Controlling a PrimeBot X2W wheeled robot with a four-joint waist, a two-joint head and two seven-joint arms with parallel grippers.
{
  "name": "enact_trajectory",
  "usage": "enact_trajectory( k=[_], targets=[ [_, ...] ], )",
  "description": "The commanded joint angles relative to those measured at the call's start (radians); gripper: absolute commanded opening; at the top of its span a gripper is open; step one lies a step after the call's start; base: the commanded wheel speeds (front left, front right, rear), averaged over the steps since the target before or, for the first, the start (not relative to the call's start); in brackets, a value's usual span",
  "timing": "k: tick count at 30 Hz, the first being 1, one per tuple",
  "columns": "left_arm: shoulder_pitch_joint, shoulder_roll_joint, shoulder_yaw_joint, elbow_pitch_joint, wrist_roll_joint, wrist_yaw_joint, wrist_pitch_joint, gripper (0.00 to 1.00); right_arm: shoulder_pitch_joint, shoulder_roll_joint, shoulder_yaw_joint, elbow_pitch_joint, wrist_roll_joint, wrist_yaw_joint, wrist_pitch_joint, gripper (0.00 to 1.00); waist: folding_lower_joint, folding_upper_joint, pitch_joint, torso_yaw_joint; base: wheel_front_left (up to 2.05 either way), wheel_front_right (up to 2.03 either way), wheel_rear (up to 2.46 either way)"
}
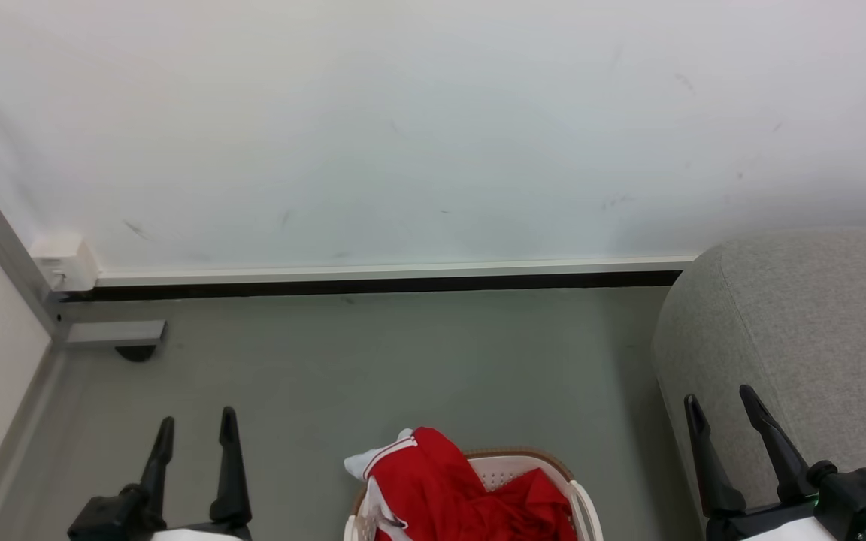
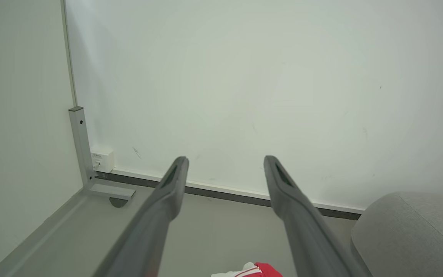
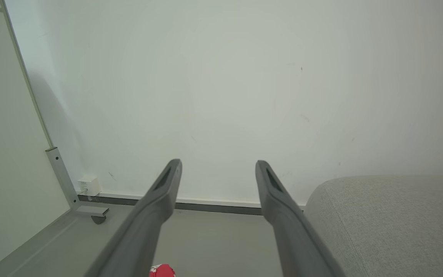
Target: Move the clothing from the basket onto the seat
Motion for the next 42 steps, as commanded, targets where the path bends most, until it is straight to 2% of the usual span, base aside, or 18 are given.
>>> enact_trajectory(
  k=[1, 15, 31, 37, 42],
  targets=[
    [0.014, 0.009, 0.0, -0.009, 0.028, 0.006, -0.014, 1.0, -0.004, -0.007, 0.005, -0.007, -0.03, -0.002, -0.008, 1.0, 0.0, 0.0, 0.0, -0.002, 0.0, 0.0, 0.0],
    [0.019, 0.01, -0.01, -0.015, 0.12, 0.024, -0.034, 1.0, 0.0, -0.011, 0.018, -0.014, -0.099, -0.002, -0.031, 1.0, 0.0, 0.0, -0.005, -0.01, 0.0, 0.0, 0.0],
    [0.011, 0.009, -0.01, -0.01, 0.1, 0.019, -0.033, 1.0, -0.008, 0.004, 0.002, -0.023, -0.062, -0.002, -0.029, 1.0, 0.0, 0.0, 0.007, -0.014, 0.0, 0.0, 0.0],
    [-0.012, 0.009, -0.029, -0.009, 0.092, 0.007, -0.033, 1.0, -0.026, -0.002, -0.001, -0.032, -0.057, -0.002, -0.029, 1.0, 0.0, 0.0, 0.045, -0.032, 0.0, 0.0, 0.0],
    [-0.065, 0.009, -0.074, 0.006, 0.087, -0.014, -0.033, 1.0, -0.066, -0.016, -0.025, -0.051, -0.057, -0.002, -0.029, 1.0, 0.0, 0.0, 0.117, -0.054, 0.0, 0.0, 0.0]
  ],
)
